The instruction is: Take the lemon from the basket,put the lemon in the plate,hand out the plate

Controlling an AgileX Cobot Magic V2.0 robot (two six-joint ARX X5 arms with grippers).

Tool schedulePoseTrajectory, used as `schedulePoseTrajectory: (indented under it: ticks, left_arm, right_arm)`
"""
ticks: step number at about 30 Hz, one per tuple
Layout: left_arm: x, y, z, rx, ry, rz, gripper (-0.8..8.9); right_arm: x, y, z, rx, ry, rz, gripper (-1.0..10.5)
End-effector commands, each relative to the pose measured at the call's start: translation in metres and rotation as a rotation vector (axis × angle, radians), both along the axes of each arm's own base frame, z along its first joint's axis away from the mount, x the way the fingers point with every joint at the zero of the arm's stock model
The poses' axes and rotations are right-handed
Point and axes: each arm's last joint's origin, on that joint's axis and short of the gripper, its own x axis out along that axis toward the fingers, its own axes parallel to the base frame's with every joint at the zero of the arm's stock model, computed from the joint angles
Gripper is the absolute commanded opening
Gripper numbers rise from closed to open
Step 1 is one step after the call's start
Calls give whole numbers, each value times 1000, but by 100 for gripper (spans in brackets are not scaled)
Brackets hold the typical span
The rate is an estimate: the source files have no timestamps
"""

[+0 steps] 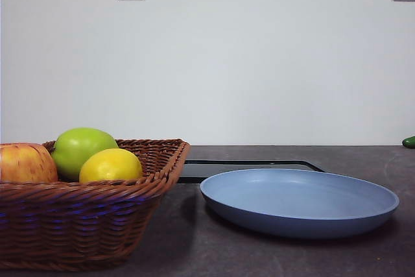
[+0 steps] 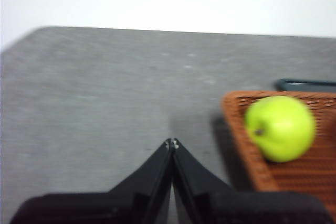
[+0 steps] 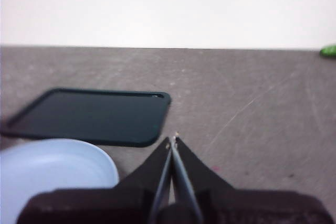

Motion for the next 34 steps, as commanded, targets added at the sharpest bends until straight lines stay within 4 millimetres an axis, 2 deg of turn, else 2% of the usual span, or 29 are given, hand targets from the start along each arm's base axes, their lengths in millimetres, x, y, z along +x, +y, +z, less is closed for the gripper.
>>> schedulePoseTrajectory:
  ticks: [1, 7, 10, 13, 17, 23, 29, 34]
  left_arm:
    - [0, -2, -3, -148, 9, -67, 8]
    - [-1, -8, -1, -345, 41, -240, 8]
    - [-1, -9, 3, -367, 32, -274, 7]
    - [-4, -8, 15, -364, 20, -235, 7]
    - [-10, -7, 38, -357, 36, -188, 7]
    - [-9, -8, 68, -362, 86, -230, 7]
    - [1, -11, 95, -373, 147, -320, 7]
    - [18, -12, 106, -320, 292, -373, 7]
  right_arm:
    - [0, 0, 0, 218, 27, -12, 4]
    - [0, 0, 1, 483, 73, -20, 3]
    - [-1, 1, 2, 489, 78, 6, 3]
    - [-2, 1, 8, 490, 73, 22, 3]
    - [-5, 1, 24, 484, 116, 10, 3]
    - [-5, 1, 56, 431, 183, 4, 3]
    - [1, 2, 91, 318, 278, -2, 3]
    - [15, 4, 109, 235, 398, 14, 3]
